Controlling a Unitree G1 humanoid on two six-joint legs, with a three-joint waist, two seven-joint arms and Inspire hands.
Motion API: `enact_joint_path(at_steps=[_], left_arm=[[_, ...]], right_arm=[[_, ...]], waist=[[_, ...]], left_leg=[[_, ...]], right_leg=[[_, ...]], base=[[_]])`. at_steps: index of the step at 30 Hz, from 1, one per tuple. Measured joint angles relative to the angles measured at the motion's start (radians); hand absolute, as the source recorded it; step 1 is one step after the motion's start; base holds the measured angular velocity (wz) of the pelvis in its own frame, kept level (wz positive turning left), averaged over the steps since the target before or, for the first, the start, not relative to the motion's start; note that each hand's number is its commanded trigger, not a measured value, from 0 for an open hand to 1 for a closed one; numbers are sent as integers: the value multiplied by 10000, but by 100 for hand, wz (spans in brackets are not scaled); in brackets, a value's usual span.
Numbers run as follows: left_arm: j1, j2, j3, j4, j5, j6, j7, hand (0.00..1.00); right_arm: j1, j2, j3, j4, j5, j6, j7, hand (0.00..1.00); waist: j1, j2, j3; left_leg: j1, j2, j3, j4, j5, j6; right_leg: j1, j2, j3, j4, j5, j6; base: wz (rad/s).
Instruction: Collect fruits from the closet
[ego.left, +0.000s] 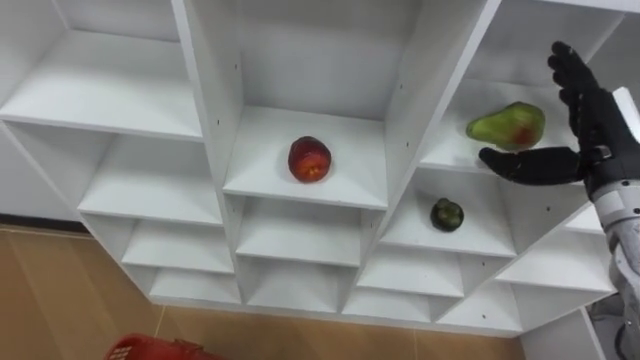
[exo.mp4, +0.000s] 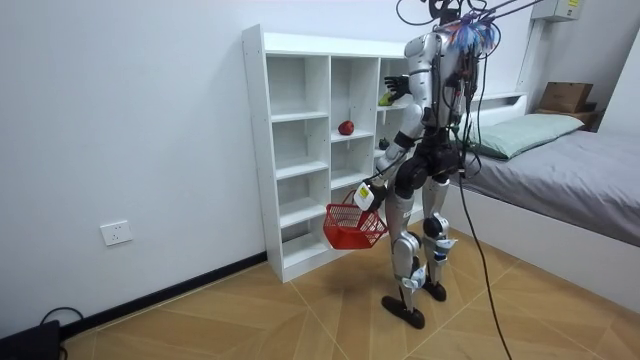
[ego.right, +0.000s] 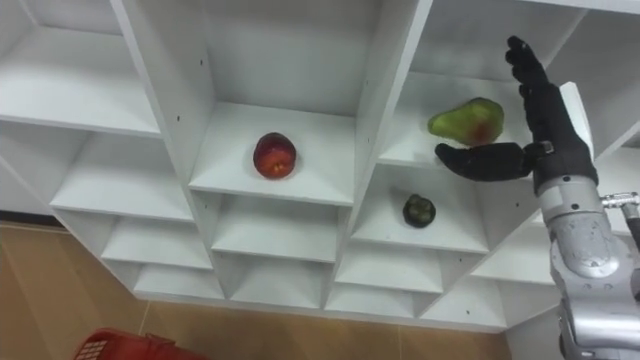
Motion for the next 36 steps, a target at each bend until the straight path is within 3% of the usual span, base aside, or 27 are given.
enact_joint_path(at_steps=[17, 25, 28, 36], left_arm=[[46, 53, -43, 2, -58, 95, 10, 100], [63, 117, -42, 2, -35, 95, 9, 100], [64, 124, -51, 1, -61, 95, 31, 100], [57, 125, -117, -150, -59, 95, 106, 100]], right_arm=[[-199, -279, 275, 1176, 43, 17, 21, 0], [-199, -346, 359, 1312, 41, 17, 119, 0], [-200, -357, 408, 1320, 65, 17, 118, 0], [-643, -359, 406, 2024, 97, 10, -16, 0]], waist=[[15, -22, -34], [6, -63, -6], [3, -94, 56], [-2, -148, 39]], left_leg=[[49, -4, -182, 12, 3, -2], [85, -7, -182, 12, 3, -2], [147, -11, -179, -10, 3, -2], [115, -60, -181, -83, 29, 27]], right_leg=[[74, 13, -20, 24, 9, -15], [108, 13, -25, 12, 10, -16], [180, 11, -24, -20, 8, -14], [179, -27, -13, -37, -9, 9]], base=[[1], [0], [0], [0]])
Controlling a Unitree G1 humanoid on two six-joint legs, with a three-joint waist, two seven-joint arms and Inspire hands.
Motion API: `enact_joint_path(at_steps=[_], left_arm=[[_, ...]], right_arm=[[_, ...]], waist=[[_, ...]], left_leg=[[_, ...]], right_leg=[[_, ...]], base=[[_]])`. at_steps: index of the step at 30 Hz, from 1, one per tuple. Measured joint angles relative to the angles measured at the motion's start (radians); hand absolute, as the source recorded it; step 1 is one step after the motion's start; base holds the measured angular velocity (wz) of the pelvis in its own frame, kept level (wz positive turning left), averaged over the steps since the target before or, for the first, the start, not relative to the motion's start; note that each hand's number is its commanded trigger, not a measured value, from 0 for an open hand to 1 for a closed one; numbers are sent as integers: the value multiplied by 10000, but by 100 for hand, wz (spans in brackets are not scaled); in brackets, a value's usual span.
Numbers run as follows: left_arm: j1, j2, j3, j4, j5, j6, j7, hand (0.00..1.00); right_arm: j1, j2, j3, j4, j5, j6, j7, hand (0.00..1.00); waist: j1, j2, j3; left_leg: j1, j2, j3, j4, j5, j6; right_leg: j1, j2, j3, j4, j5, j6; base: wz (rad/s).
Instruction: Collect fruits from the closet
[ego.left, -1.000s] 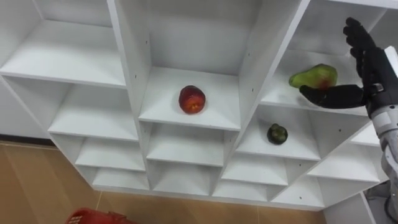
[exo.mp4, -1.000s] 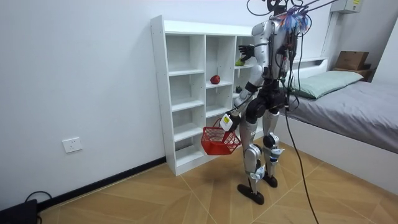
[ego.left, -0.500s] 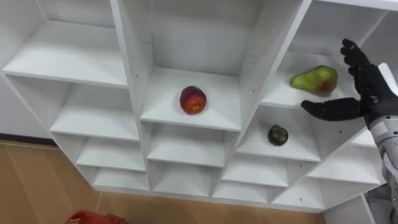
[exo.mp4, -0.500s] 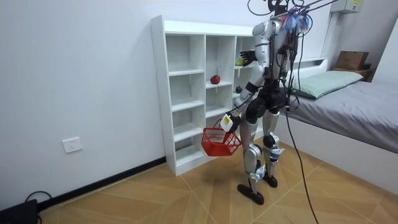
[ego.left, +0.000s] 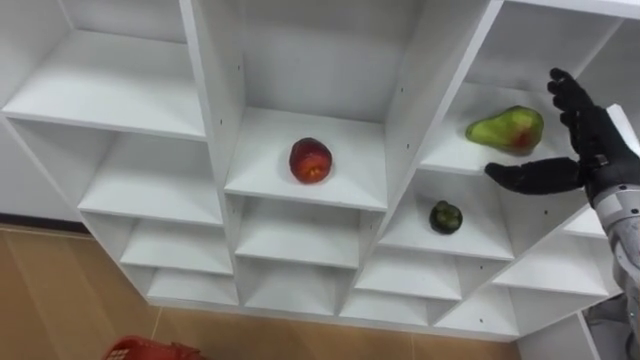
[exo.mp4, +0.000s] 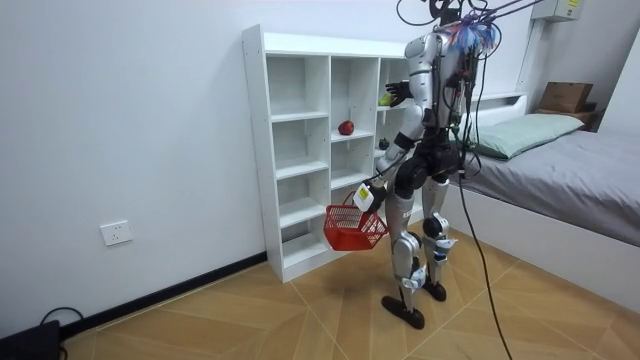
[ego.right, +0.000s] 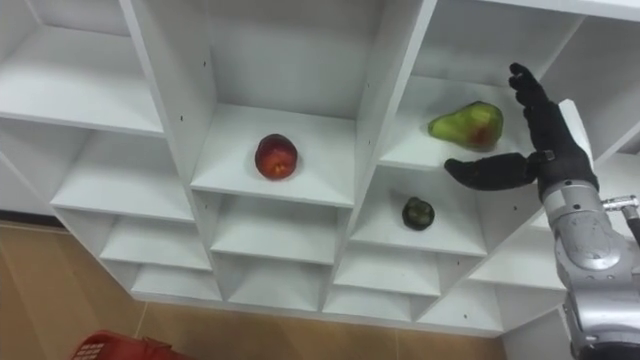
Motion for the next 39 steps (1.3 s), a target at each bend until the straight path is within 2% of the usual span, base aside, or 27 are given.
enact_joint_path(at_steps=[9, 15, 24, 30, 39], left_arm=[[-59, 7, -150, -27, -1, 0, 26, 100], [-47, 8, -150, -43, 5, 5, 27, 100], [-20, 7, -134, -60, 33, 205, -11, 100], [78, 7, -138, 10, -86, 360, -6, 100], [21, 54, -146, 100, -88, 521, -105, 100]], right_arm=[[-475, 0, 31, 388, 2, 1, -18, 0], [-476, 0, 32, 386, 6, 2, -4, 0], [-476, 0, 43, 386, 355, 24, 222, 0], [-494, -3, 210, 391, 390, 225, 253, 0], [-1114, -46, 695, 1051, 1088, 436, 861, 0]], waist=[[44, 11, -32], [259, 32, -51], [291, 96, -95], [348, 98, -93], [285, 50, -49]], left_leg=[[10, 0, 1, -18, 4, 0], [2, -8, 2, -17, 21, 9], [-106, -24, -142, 22, 27, 14], [-98, -40, -262, -3, 45, 18], [-165, -76, -359, 22, 61, 35]], right_leg=[[-2, 1, 8, 24, 0, 0], [-16, -7, 14, 24, 0, -1], [-110, -24, -33, 32, 1, -1], [-97, -32, -79, 51, 1, -2], [-76, -73, -224, 46, 5, 0]], base=[[0], [0], [2], [1], [2]])
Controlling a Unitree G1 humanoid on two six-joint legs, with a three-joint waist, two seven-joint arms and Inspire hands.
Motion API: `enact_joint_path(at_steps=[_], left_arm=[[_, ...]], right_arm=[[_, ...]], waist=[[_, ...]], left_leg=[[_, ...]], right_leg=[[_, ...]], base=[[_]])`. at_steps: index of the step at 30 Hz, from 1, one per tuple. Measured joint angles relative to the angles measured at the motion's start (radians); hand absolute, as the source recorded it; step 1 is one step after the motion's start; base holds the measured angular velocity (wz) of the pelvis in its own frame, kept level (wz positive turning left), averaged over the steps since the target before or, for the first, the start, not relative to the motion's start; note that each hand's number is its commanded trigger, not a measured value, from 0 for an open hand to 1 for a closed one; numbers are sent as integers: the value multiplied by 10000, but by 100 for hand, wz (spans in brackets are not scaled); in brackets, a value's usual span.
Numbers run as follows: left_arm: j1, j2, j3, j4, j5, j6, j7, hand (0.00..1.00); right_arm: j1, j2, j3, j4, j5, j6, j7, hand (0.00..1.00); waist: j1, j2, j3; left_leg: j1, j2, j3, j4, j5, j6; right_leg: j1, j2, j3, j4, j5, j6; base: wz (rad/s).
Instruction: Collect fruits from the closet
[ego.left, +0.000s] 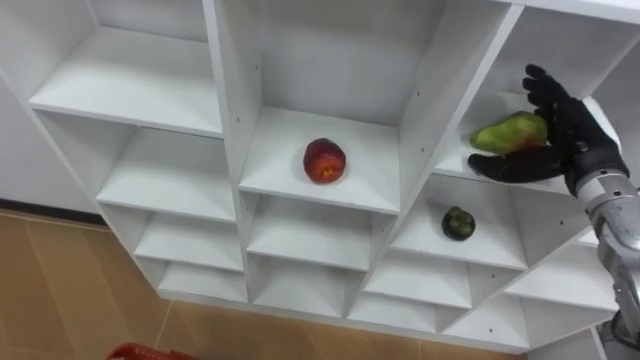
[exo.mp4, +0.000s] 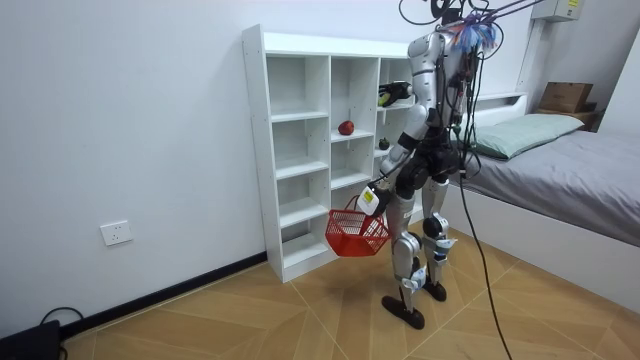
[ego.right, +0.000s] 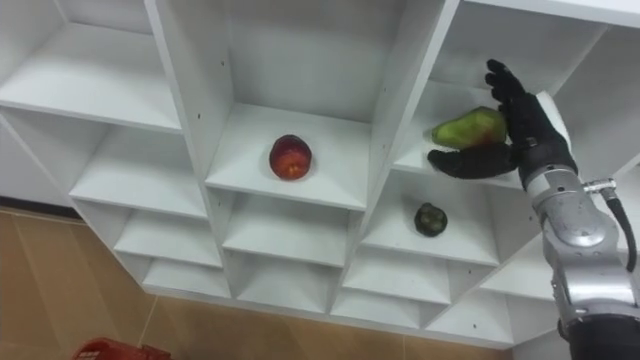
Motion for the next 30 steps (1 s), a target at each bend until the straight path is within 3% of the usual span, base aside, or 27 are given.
enact_joint_path(at_steps=[10, 11, 12, 13, 15, 21, 30], left_arm=[[-84, 124, -342, -10, -13, 65, 38, 100], [-85, 148, -389, -10, -13, 65, 50, 100], [-87, 180, -400, -10, -10, 65, 50, 100], [-82, 205, -410, -9, -11, 65, 50, 100], [-78, 234, -415, -9, -11, 65, 45, 100], [-78, 286, -594, -9, -109, 66, 56, 100], [-104, 343, -775, -9, -305, 66, 90, 100]], right_arm=[[-195, -11, 117, 1011, 461, -128, 269, 0], [-209, -11, 123, 1066, 475, -139, 261, 7], [-243, -10, 125, 1161, 509, -166, 265, 57], [-275, -10, 125, 1256, 509, -217, 304, 64], [-297, -10, 106, 1303, 499, -229, 324, 100], [-554, -94, 98, 1750, 448, -445, 3, 100], [-741, -195, 113, 2080, 635, -437, -357, 100]], waist=[[-8, 11, -7], [0, 5, -11], [-2, -8, -21], [-5, -20, -29], [-33, -25, -34], [-42, -15, -37], [-11, -40, -38]], left_leg=[[0, -5, -133, 48, 0, 0], [-3, -4, -133, 39, -1, -1], [-21, -5, -154, 37, -2, 0], [-34, -8, -163, 58, -2, 1], [-71, -14, -171, 79, -2, 1], [-60, -10, -167, 126, 0, 0], [-30, -8, -166, 87, 0, 0]], right_leg=[[88, 9, -61, 8, 2, -2], [88, 9, -61, 11, 2, -3], [88, 8, -69, 11, 4, -5], [88, 1, -146, 11, 7, -6], [89, -8, -196, 11, 12, -6], [104, -7, -211, 14, 16, -12], [102, 3, -161, 8, 15, -11]], base=[[3], [0], [0], [4], [6], [1], [0]])
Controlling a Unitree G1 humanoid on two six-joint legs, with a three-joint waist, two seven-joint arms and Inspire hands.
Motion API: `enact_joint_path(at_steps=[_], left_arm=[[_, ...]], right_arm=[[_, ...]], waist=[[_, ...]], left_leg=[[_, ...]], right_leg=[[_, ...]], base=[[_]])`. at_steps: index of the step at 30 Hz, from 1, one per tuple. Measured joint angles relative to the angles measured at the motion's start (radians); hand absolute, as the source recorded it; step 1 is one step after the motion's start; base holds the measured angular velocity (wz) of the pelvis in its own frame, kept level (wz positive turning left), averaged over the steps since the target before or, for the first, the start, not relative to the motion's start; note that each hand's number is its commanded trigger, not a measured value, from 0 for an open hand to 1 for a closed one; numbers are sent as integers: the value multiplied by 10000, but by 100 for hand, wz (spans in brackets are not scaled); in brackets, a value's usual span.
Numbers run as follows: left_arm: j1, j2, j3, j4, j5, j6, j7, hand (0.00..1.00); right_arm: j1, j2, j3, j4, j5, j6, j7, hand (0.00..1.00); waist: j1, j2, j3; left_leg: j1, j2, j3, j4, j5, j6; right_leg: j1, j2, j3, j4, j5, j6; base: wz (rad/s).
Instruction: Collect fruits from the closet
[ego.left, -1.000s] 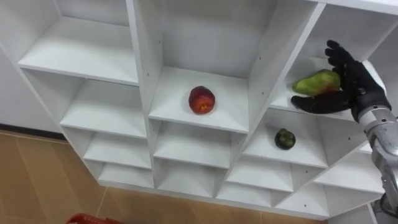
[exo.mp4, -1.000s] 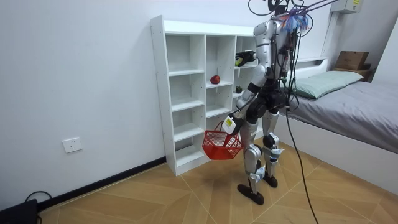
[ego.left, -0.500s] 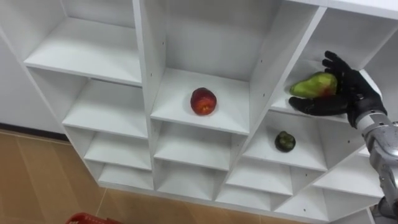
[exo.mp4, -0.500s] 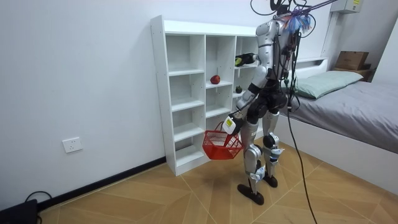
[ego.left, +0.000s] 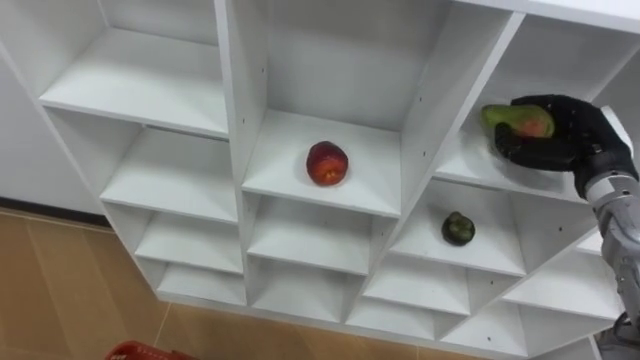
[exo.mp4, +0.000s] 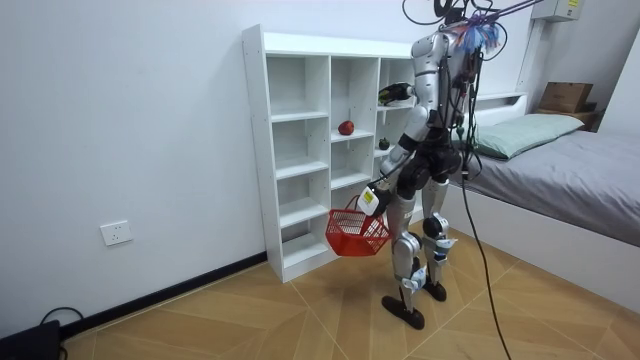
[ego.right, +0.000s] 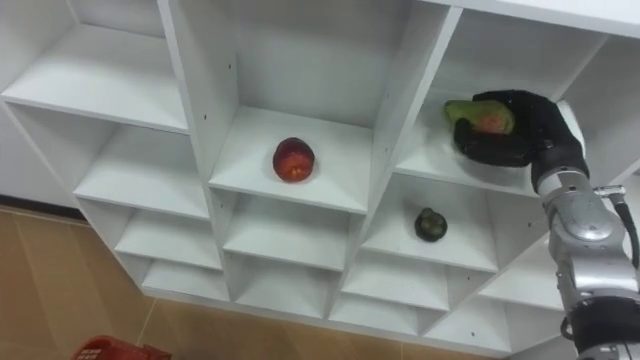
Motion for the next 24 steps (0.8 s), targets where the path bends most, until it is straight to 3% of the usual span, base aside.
enact_joint_path(at_steps=[4, 17, 19, 24], left_arm=[[-41, 0, 0, 2, -96, 0, 7, 100], [-313, -17, 28, 8, -74, 45, -84, 100], [-359, -17, 29, -29, -69, 31, -85, 100], [-555, -20, 40, -26, -78, -73, -81, 100]], right_arm=[[1, 1, 116, -3, -126, 5, 18, 100], [42, -4, 374, -561, -495, 230, 118, 100], [285, -7, 368, -1299, -799, 398, 153, 100], [1193, 1, 369, -2903, -1261, 388, 398, 100]], waist=[[11, -59, 38], [-49, -92, 33], [-87, -88, -4], [-216, -83, -24]], left_leg=[[19, -1, 2, 1, 1, 0], [6, 1, 32, -46, 0, 0], [-88, 2, 35, -25, 0, 0], [-140, -7, 35, 14, 1, 0]], right_leg=[[10, -5, 5, -6, -1, 1], [-38, 13, 118, -10, -2, 3], [-117, 14, 115, -9, -2, 3], [-196, -2, 103, -11, -1, 2]], base=[[0], [-1], [0], [0]])
